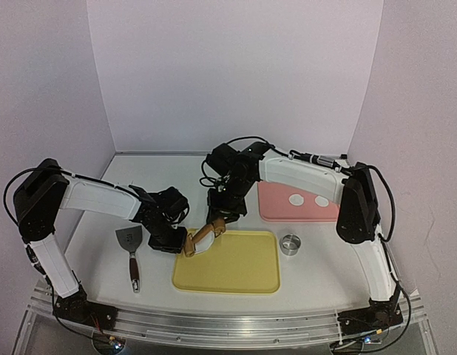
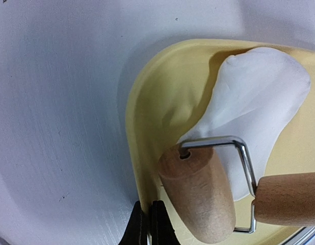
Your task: Roll out the dumpling wrappers from the dough
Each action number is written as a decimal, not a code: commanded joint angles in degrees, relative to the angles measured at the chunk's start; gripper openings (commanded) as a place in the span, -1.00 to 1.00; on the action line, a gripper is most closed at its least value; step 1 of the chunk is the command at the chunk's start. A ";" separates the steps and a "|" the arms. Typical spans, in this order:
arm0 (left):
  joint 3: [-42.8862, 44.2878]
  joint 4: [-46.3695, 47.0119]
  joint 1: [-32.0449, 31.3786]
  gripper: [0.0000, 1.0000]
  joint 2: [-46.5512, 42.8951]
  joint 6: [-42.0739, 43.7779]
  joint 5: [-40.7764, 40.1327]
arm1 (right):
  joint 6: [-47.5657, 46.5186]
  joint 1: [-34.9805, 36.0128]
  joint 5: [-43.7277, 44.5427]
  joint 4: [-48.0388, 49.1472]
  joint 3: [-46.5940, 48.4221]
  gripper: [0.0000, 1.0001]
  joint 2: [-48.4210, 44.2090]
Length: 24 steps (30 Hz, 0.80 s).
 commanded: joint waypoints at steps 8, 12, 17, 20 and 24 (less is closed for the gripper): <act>-2.55 2.82 -0.37 -1.00 -2.07 -2.05 -0.19 | 1.06 2.99 7.51 -8.90 -4.80 -1.00 8.32; -2.51 1.86 -0.39 -1.00 -2.59 -3.50 -0.94 | 1.82 3.02 5.87 -8.75 -4.17 -1.00 5.70; -2.63 1.03 -0.33 -1.00 -4.06 -6.50 -1.86 | 2.26 2.97 5.81 -8.77 -9.60 -1.00 -4.17; -2.59 1.52 -0.33 -1.00 -4.27 -7.63 -1.81 | 3.00 2.95 5.70 -8.60 -14.78 -1.00 -9.12; -2.25 1.42 -0.33 -1.00 -3.90 -7.94 -1.95 | 4.10 2.99 6.69 -8.06 -21.12 -1.00 -14.44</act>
